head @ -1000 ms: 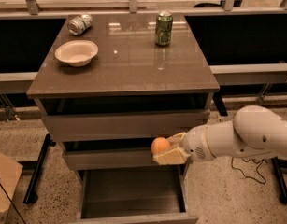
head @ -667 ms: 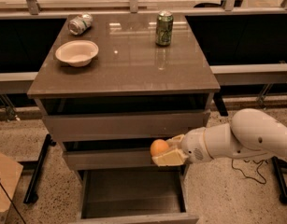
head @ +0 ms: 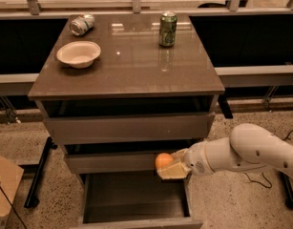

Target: Place orange into bottom drawer

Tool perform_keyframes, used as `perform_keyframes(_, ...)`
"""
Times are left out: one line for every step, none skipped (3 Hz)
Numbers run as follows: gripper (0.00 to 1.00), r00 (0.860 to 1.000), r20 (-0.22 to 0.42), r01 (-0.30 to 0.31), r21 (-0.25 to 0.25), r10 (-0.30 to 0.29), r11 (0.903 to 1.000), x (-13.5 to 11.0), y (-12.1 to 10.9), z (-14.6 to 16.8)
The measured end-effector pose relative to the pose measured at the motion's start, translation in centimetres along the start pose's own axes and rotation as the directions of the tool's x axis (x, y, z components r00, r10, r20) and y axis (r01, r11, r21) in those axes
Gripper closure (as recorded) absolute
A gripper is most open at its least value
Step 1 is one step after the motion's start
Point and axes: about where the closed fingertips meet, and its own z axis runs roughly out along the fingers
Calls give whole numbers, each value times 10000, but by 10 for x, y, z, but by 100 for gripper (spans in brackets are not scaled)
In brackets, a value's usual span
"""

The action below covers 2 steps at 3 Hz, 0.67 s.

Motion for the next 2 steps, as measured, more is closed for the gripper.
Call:
perform_keyframes(100, 9950, 130, -979, -553, 987, 9937, 66, -29, 39)
perform_keyframes(100, 9880, 234, -1494, -1060, 1526, 9831, 108, -52, 69)
